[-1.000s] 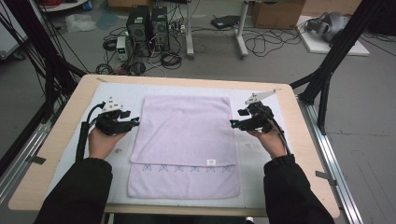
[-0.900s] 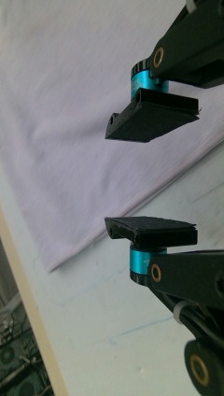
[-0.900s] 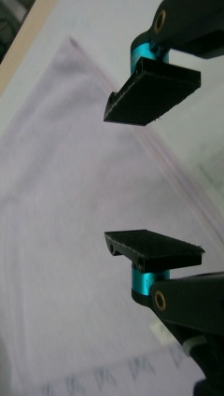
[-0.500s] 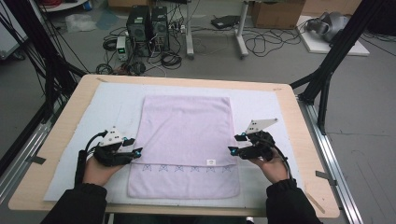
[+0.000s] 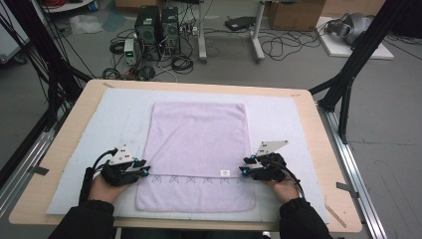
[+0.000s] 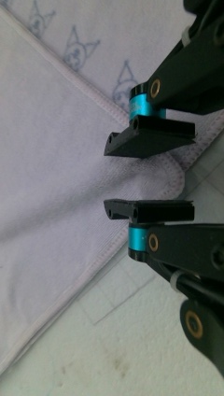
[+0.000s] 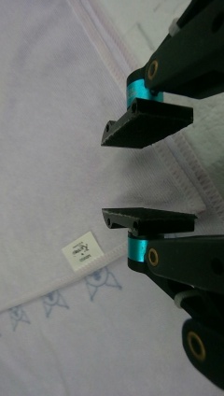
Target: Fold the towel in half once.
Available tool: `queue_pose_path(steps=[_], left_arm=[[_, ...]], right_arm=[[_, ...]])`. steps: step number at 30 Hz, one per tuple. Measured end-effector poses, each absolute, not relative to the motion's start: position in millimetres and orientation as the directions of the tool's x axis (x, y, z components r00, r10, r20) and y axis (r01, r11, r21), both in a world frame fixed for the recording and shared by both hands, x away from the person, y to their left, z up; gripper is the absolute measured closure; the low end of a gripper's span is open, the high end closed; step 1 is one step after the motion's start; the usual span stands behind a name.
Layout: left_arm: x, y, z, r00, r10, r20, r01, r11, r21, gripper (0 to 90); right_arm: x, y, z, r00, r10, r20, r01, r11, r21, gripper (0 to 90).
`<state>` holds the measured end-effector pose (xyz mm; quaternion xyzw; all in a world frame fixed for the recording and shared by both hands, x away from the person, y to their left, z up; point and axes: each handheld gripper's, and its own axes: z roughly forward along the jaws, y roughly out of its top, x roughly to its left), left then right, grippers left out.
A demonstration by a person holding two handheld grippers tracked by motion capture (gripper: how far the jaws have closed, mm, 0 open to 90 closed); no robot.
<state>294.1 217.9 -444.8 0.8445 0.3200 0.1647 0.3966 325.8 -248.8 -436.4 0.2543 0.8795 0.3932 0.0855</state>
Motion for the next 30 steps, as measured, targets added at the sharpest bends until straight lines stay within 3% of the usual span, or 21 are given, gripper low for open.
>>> queue_pose_path(steps=[3, 5, 7, 13, 20, 26, 30], left_arm=[[294.9, 216.3, -445.0, 0.741, 0.671, 0.016, 0.415, -0.477, 0.775, 77.4], [295.1, 217.0, -445.1, 0.737, 0.676, 0.007, 0.421, -0.467, 0.777, 83.2], [295.4, 217.8, -445.6, 0.733, 0.680, -0.010, 0.429, -0.451, 0.783, 85.9], [295.4, 219.4, -438.6, 0.728, 0.685, -0.030, 0.435, -0.428, 0.793, 87.4], [289.7, 226.2, -402.2, 0.729, 0.683, -0.044, 0.403, -0.376, 0.834, 88.4], [258.1, 231.4, -385.6, 0.749, 0.662, -0.023, 0.367, -0.386, 0.846, 88.5], [229.4, 230.9, -388.2, 0.777, 0.628, -0.033, 0.354, -0.393, 0.848, 88.0]], right_arm=[[328.4, -245.9, -442.0, -0.867, 0.497, 0.047, 0.375, 0.586, 0.718, 68.1], [329.1, -246.9, -441.9, -0.875, 0.481, 0.048, 0.364, 0.592, 0.719, 81.7], [328.9, -246.2, -441.7, -0.879, 0.474, 0.056, 0.367, 0.594, 0.716, 86.3], [330.3, -249.0, -432.1, -0.879, 0.471, 0.067, 0.367, 0.580, 0.727, 87.6], [327.4, -250.8, -393.6, -0.888, 0.459, 0.032, 0.311, 0.547, 0.777, 87.6], [303.6, -255.0, -371.3, -0.906, 0.424, 0.007, 0.269, 0.561, 0.783, 87.6], [277.2, -264.0, -373.9, -0.918, 0.394, 0.046, 0.277, 0.552, 0.787, 86.1]])
